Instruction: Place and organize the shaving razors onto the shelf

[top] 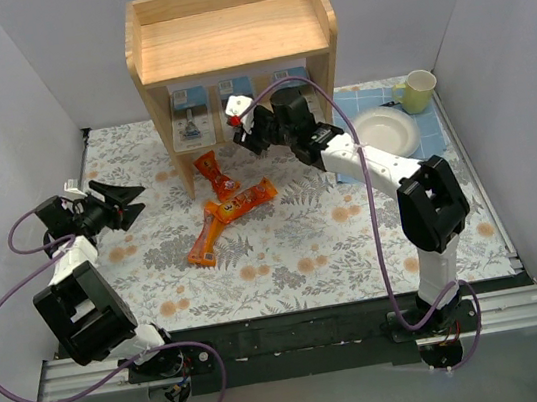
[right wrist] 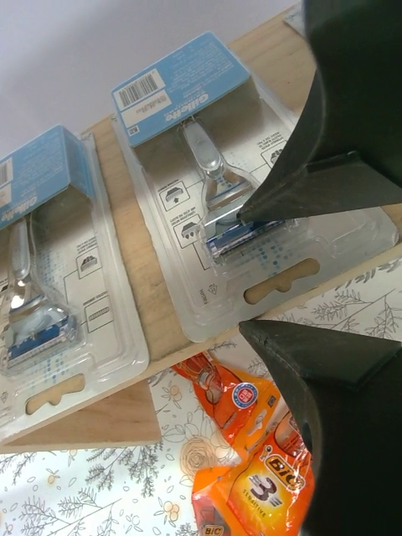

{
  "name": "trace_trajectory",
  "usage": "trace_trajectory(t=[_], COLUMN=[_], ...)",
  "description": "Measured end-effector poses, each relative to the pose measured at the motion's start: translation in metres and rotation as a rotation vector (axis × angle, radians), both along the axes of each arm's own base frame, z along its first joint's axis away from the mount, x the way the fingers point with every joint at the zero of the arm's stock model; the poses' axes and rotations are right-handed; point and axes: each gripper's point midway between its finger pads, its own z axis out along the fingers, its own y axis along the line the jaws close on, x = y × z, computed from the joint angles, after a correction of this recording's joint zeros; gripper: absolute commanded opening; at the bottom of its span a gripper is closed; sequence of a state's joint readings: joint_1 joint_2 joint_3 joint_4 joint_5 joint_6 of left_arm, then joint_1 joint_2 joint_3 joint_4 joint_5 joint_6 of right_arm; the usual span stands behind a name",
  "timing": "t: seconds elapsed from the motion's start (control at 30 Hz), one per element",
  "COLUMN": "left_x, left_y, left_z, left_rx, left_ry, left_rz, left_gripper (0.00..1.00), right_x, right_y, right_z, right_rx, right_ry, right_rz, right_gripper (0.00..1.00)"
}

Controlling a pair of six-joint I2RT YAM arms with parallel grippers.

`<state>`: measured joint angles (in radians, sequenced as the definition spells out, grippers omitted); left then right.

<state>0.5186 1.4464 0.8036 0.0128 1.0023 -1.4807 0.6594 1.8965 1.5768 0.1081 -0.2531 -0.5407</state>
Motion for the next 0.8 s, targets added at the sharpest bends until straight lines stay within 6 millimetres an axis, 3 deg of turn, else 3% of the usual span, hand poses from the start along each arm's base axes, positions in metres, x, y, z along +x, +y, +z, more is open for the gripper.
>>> trace_trajectory(t=[0.17,0.6,0.8], left_x=[0.001,-0.001,-0.006], left_y=[-0.001,-0.004,-0.007], left_z=[0.001,0.004,0.007], left_rx=[0.001,-0.003,0.003], left_ry=[-0.006,-0.010,-0.022], left_rz=[-0.002,-0.002,-0.002], left_gripper=[0.61,0.61,0.61], right_x=[-0.002,-0.006,-0.012], right_y=[-0.012,-0.021,-0.016], right_z=[0.003,-0.009,-0.009], right_rx=[0.000,-0.172,-0.194], right_ry=[-0.004,-0.136,-0.169], right_rz=[-0.010,0.046,0.099], right_gripper=[0.42,0.39,0.18])
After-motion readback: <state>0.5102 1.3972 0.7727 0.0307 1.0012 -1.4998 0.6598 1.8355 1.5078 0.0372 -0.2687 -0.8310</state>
